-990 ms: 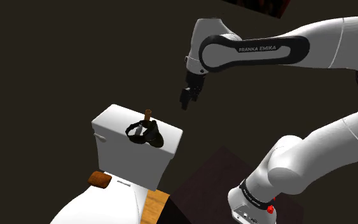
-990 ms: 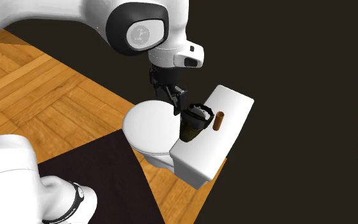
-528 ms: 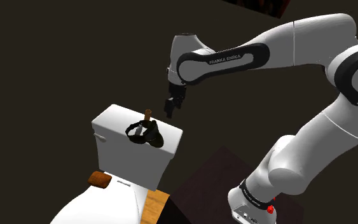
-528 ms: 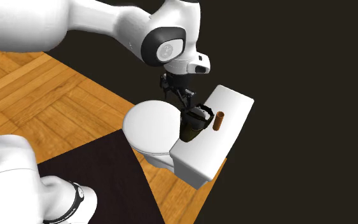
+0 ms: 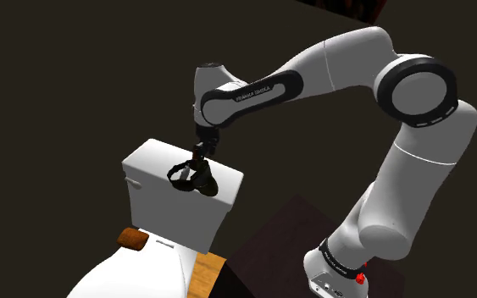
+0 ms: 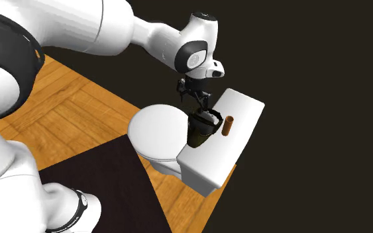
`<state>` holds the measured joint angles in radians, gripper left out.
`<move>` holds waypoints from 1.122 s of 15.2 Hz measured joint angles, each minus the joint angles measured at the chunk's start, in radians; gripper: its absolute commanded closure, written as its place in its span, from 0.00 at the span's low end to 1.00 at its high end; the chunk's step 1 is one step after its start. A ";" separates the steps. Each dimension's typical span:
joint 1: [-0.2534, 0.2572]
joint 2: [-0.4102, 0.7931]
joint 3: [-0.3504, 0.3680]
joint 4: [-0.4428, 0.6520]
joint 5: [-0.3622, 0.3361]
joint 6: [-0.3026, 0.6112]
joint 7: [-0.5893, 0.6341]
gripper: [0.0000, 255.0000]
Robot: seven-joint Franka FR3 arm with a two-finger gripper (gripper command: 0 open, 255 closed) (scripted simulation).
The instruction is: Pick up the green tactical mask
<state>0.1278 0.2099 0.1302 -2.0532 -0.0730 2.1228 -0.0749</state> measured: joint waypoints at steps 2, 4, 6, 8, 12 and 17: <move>0.013 0.074 0.008 0.047 -0.011 0.018 0.001 0.00; 0.024 0.151 0.012 0.103 -0.022 0.032 -0.004 0.00; 0.036 0.238 0.014 0.174 -0.035 0.039 -0.010 0.00; 0.050 0.302 0.018 0.222 -0.045 0.048 -0.013 0.00; 0.057 0.353 0.017 0.243 -0.053 0.073 -0.013 0.00; 0.061 0.395 0.012 0.244 -0.060 0.114 -0.008 1.00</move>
<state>0.1888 0.6044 0.1426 -1.8093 -0.1334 2.2364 -0.0830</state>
